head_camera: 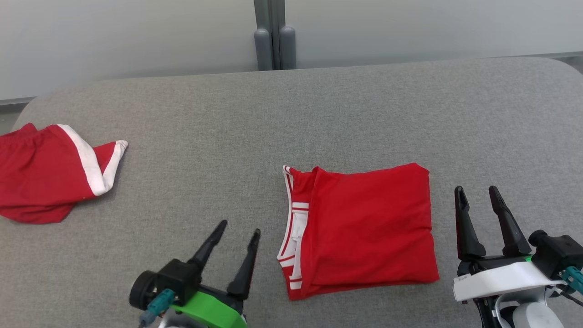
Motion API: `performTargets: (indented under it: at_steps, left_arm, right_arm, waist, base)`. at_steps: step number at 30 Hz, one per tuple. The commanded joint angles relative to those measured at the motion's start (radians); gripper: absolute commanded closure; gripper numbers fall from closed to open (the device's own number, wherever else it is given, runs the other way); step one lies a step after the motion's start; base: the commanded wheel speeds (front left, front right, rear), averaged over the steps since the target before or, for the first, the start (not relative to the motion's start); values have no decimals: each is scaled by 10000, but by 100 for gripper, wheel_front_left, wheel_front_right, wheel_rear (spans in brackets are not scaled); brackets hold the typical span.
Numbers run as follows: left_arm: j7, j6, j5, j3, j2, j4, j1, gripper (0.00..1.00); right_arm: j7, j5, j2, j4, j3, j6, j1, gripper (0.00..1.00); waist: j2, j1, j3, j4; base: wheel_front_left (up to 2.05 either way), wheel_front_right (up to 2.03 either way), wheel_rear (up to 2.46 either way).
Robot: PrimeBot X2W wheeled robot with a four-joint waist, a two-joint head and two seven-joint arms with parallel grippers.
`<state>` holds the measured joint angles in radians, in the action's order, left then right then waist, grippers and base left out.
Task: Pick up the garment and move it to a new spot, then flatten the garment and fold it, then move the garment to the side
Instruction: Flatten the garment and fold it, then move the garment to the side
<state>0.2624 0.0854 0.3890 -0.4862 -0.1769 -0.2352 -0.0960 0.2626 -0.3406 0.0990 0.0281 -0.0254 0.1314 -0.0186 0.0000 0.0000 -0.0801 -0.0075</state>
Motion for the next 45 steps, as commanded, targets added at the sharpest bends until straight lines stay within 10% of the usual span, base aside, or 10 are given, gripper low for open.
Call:
performTargets:
  at_steps: [1,18,45]
  left_arm:
    - [32,-110,-118,349,-57,160,167,0]
    - [32,-330,-1409,4350,336,977,1387,0]
    - [32,112,-2150,5231,671,283,1470,0]
  right_arm:
    - [30,64,15,-6,-5,-15,-134,0]
    - [30,706,210,55,67,-15,-573,0]
    - [30,1201,113,46,72,-15,-1161,0]
  waist:
    - [0,0,89,81]
    - [0,0,864,189]
    - [0,0,1099,160]
  base:
    - [0,0,0]
    - [0,0,0]
    - [0,0,0]
